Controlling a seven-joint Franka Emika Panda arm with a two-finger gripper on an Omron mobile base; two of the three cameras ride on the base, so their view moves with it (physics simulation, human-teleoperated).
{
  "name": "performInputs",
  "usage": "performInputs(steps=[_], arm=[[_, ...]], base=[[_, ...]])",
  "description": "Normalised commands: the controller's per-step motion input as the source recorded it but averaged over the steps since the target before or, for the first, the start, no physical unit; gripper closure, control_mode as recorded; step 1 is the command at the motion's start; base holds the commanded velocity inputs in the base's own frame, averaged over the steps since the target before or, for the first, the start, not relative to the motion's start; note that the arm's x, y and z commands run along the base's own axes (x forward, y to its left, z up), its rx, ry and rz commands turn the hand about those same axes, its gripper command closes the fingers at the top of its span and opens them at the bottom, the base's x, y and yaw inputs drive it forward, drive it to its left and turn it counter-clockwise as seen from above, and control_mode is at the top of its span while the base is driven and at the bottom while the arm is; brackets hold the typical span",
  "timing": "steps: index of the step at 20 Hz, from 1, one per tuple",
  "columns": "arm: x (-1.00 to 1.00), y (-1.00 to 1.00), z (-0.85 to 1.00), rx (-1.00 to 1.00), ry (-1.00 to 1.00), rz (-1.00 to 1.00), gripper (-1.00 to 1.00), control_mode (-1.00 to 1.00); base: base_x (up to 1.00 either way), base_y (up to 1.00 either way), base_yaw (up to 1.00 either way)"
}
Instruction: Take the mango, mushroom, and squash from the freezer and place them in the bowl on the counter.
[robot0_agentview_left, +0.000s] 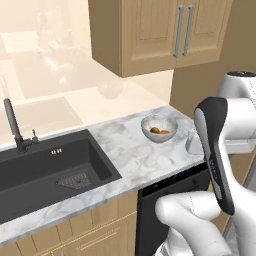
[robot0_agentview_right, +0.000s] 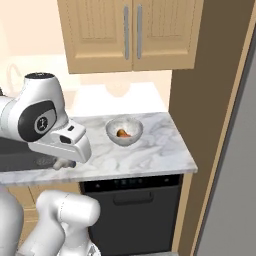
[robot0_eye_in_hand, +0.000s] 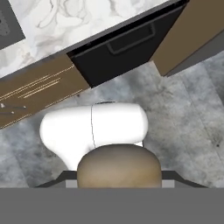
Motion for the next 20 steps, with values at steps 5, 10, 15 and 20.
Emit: performInputs(steps=[5, 10, 15, 20], arm=[[0.13, 0.01, 0.00, 0.00, 0.00, -0.04, 1.00, -1.00], [0.56, 0.00, 0.00, 0.00, 0.00, -0.02, 1.00, -1.00], [0.62, 0.00, -0.03, 0.00, 0.01, 0.00, 1.00, -1.00], [0.76, -0.01, -0.04, 0.00, 0.00, 0.00, 1.00, -1.00]], base=[[0.14, 0.08, -0.07], [0.00, 0.00, 0.00], [0.00, 0.00, 0.00], [0.00, 0.00, 0.00]])
